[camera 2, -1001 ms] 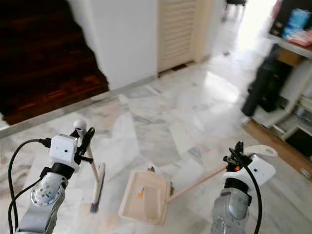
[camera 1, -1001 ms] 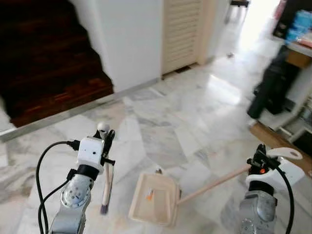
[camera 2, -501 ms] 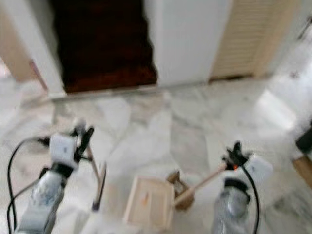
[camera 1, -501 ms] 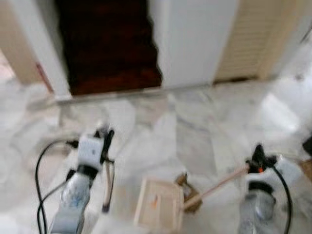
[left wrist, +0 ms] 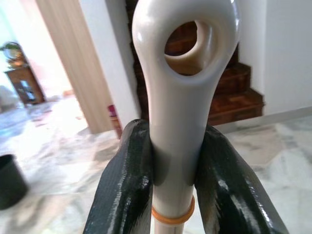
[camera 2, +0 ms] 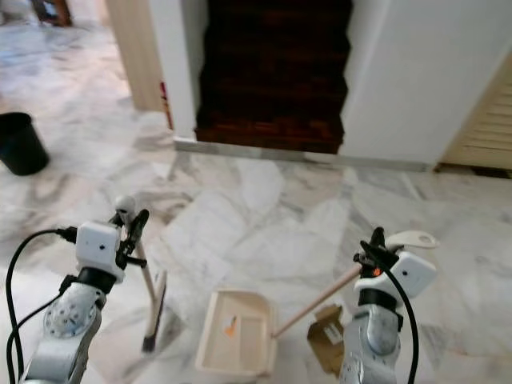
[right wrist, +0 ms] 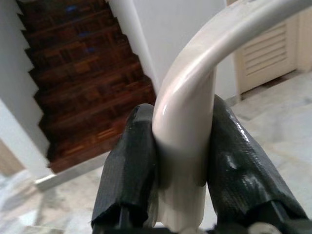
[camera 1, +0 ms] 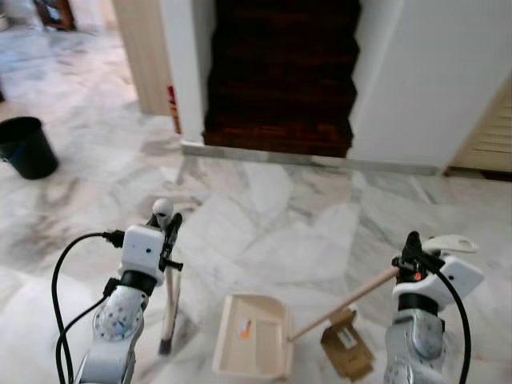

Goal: Sweep floor

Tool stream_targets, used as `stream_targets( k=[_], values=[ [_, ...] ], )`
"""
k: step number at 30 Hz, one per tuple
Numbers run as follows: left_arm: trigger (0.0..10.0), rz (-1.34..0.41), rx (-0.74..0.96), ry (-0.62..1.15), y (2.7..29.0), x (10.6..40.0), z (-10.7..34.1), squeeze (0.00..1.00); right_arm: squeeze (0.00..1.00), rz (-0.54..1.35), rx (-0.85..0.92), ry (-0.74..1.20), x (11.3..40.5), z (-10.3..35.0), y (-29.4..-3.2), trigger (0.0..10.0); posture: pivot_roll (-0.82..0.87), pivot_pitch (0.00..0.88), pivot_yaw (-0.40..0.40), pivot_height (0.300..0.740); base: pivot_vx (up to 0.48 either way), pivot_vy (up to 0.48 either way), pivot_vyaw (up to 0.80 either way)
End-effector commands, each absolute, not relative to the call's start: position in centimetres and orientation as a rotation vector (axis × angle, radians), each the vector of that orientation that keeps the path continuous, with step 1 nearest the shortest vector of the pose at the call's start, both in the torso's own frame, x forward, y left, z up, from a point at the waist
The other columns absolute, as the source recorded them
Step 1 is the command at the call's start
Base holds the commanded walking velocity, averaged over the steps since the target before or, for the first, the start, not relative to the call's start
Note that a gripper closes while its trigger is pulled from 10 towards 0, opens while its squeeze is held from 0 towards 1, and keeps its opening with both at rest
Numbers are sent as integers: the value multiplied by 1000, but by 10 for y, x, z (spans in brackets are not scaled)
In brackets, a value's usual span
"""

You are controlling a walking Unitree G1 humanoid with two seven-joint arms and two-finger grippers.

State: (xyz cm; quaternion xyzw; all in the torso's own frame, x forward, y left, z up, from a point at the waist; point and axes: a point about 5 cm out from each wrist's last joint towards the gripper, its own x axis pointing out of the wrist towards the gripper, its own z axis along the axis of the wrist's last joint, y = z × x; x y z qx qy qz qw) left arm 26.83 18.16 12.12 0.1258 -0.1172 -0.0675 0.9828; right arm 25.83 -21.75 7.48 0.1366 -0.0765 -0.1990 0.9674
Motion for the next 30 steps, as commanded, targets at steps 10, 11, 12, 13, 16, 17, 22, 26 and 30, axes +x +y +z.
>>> stream_targets(
  k=[10, 11, 12, 13, 16, 17, 22, 26, 30],
  values=[
    [10000, -133, 239, -278, 178, 271, 132, 0, 0, -427, 287, -192, 258, 83, -226, 10000, 121, 48, -56, 740, 0, 87, 0],
    [10000, -133, 238, -277, 178, 271, 132, 0, 0, -428, 289, -194, 258, 83, -226, 10000, 121, 48, -56, 740, 0, 371, 0],
    [10000, -132, 238, -277, 178, 271, 132, 0, 0, -429, 290, -194, 258, 83, -226, 10000, 122, 50, -57, 740, 0, 375, 0],
    [10000, -132, 238, -277, 178, 271, 132, 0, 0, -429, 291, -195, 258, 83, -226, 10000, 122, 50, -57, 740, 0, 375, 0],
    [10000, -128, 239, -275, 178, 271, 131, 0, 0, -427, 298, -193, 258, 82, -226, 10000, 122, 52, -58, 740, 0, 375, 0],
    [10000, -128, 239, -275, 178, 271, 131, 0, 0, -427, 298, -193, 258, 82, -226, 10000, 122, 52, -58, 740, 0, 375, 0],
    [10000, -127, 236, -273, 178, 272, 131, 0, 0, -421, 306, -191, 259, 82, -225, 10000, 122, 46, -57, 740, 0, 385, -424],
    [10000, -131, 237, -272, 178, 271, 131, 0, 0, -418, 293, -196, 260, 83, -225, 10000, 123, 39, -56, 740, 0, 392, 0],
    [10000, -131, 236, -272, 178, 271, 131, 0, 0, -417, 299, -198, 260, 83, -224, 10000, 124, 30, -57, 740, 0, 393, 0]
  ],
)
